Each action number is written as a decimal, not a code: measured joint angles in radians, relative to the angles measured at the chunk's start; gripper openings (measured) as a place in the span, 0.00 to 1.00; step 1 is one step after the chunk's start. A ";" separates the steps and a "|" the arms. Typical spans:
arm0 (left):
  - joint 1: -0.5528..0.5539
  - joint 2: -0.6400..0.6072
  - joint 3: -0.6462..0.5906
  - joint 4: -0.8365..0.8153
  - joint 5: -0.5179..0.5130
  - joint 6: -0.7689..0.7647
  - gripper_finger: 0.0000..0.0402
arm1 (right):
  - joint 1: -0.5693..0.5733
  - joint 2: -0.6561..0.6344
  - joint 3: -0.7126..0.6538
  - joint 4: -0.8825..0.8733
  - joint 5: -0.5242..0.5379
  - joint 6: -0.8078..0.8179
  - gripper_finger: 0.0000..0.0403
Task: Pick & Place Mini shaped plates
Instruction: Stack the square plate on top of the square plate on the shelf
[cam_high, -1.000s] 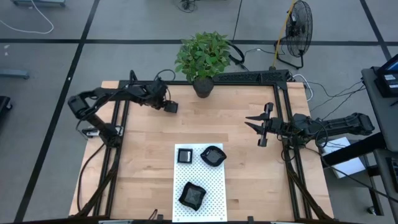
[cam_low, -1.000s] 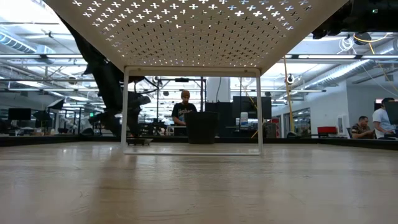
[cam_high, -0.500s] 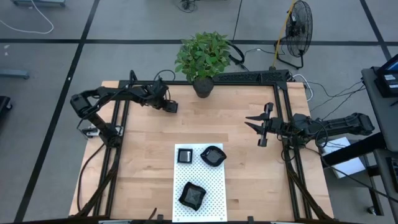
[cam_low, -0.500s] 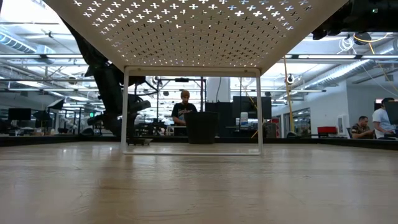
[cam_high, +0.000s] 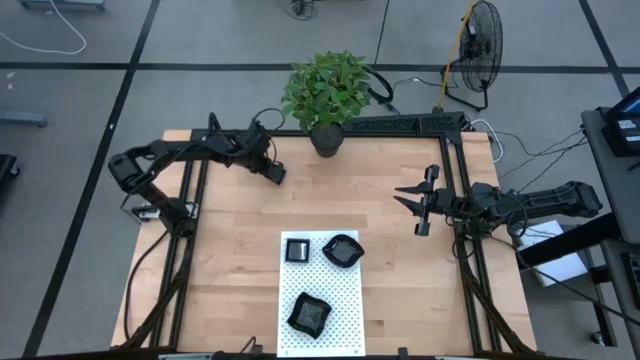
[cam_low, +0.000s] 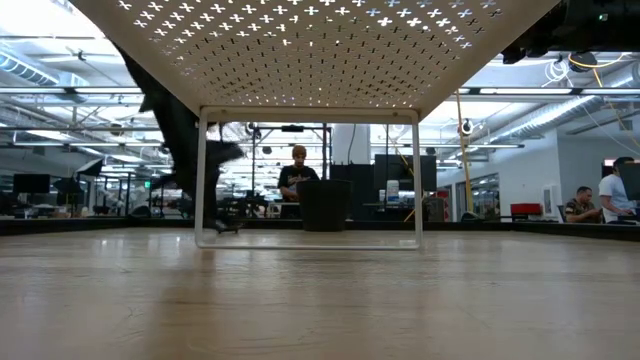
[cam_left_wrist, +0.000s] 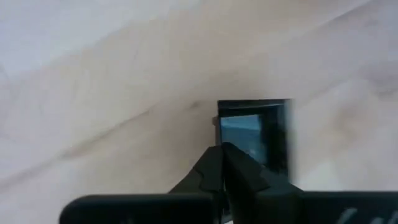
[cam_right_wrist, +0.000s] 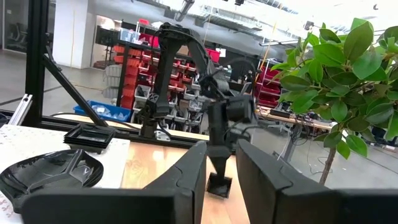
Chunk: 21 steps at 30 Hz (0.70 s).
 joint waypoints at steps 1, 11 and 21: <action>-0.005 -0.015 0.013 -0.014 0.001 0.015 0.01 | 0.000 0.000 0.000 0.000 0.000 0.000 0.19; -0.087 -0.305 0.185 -0.220 0.106 0.265 0.01 | 0.000 0.000 0.000 0.000 0.000 -0.002 0.19; -0.387 -0.416 0.375 -0.306 0.255 0.411 0.01 | 0.000 0.000 0.000 0.000 0.000 -0.019 0.19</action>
